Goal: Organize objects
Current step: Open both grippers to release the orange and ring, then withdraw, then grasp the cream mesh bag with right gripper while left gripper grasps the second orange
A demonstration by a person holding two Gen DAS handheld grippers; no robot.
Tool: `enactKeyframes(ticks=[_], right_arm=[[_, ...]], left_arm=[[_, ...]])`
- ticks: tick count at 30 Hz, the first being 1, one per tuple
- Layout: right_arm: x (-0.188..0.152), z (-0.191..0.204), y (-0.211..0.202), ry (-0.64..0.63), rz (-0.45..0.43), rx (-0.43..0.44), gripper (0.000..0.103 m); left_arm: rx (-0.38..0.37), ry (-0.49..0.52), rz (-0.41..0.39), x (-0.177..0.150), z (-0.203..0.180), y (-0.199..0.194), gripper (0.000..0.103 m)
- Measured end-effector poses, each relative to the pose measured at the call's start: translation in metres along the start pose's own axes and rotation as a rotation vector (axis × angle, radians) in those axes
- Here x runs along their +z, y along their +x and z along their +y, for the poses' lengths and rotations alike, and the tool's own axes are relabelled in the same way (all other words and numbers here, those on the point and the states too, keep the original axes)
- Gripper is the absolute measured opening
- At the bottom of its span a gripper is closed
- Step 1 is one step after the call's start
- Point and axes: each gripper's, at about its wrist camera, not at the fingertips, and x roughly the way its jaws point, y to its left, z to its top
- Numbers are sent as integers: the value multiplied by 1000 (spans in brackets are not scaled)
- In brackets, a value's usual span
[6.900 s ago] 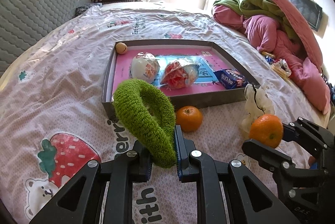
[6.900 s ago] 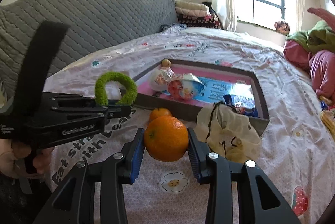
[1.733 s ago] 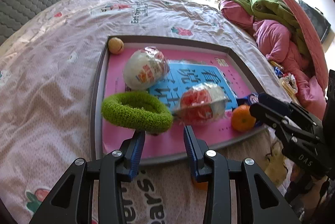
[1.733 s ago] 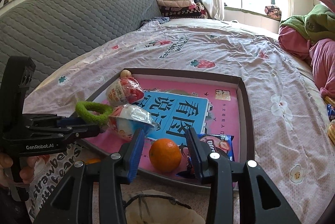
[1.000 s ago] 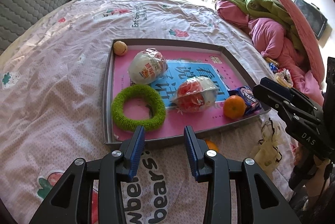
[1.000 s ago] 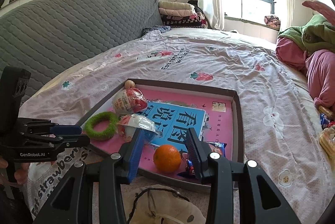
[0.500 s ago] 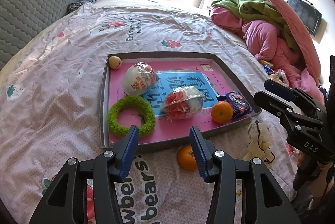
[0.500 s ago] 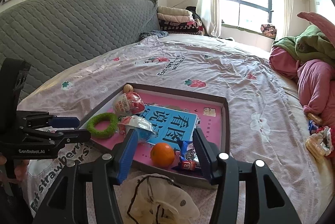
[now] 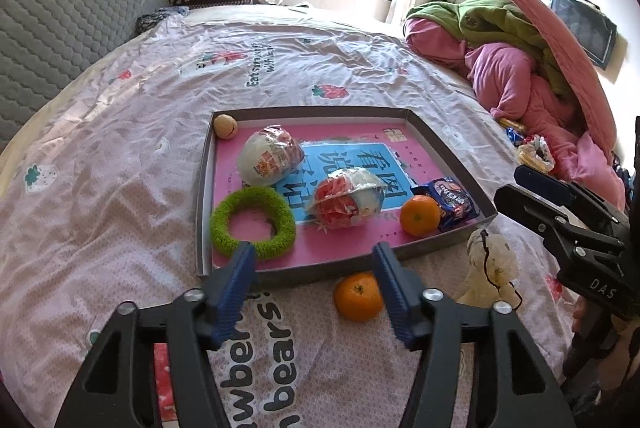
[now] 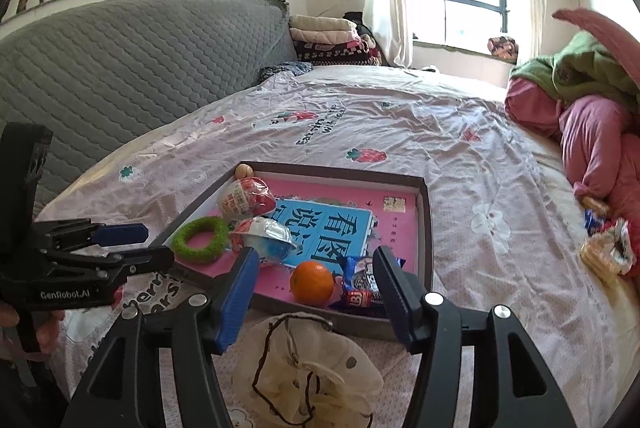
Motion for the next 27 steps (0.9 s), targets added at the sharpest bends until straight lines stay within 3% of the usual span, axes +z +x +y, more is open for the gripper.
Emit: enactKeyframes(ticks=[6, 27], right_arm=[[-11, -12, -2, 58, 22, 2, 60], [-47, -27, 5, 64, 130, 0, 60]], left_arm=[[8, 33, 24, -9, -9, 7, 63], [14, 82, 108, -31, -28, 37, 63]])
